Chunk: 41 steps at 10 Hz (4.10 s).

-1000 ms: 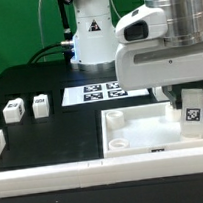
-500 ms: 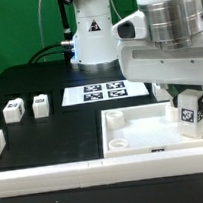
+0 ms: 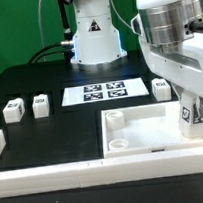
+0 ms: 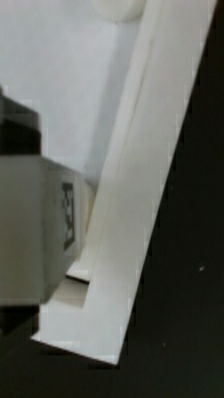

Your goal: Assemble one leg

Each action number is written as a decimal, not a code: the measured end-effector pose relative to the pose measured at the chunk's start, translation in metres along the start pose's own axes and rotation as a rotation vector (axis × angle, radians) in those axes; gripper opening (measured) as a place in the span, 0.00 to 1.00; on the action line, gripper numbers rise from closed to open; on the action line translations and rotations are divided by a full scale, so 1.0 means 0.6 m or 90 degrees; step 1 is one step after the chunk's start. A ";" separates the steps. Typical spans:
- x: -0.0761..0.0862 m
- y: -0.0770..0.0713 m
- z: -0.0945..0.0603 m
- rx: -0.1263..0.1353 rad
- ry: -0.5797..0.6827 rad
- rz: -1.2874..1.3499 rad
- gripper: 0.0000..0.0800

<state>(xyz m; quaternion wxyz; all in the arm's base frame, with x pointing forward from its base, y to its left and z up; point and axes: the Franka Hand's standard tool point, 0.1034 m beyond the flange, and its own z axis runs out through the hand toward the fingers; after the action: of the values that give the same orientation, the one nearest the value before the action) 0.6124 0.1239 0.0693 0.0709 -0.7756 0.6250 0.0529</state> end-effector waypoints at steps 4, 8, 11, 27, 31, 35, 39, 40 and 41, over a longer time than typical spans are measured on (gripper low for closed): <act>-0.002 0.000 0.000 0.000 -0.001 -0.019 0.70; -0.005 0.000 0.002 -0.031 0.016 -0.368 0.81; -0.004 -0.004 0.001 -0.038 0.027 -0.592 0.81; 0.021 -0.011 -0.015 -0.044 0.027 -0.784 0.37; 0.021 -0.010 -0.013 -0.030 0.033 -0.462 0.37; 0.013 -0.010 -0.011 -0.014 0.021 -0.088 0.37; 0.011 -0.012 -0.011 -0.007 0.015 0.071 0.37; 0.011 -0.012 -0.011 -0.007 0.014 0.052 0.38; 0.010 -0.011 -0.010 -0.007 0.014 0.028 0.38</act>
Offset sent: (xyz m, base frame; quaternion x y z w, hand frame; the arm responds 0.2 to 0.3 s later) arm 0.0000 0.0000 0.0000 0.0000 0.0000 0.0000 1.0000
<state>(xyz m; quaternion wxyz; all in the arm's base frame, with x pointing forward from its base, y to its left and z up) 0.6204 0.1182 0.0745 0.0583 -0.7627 0.6422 0.0495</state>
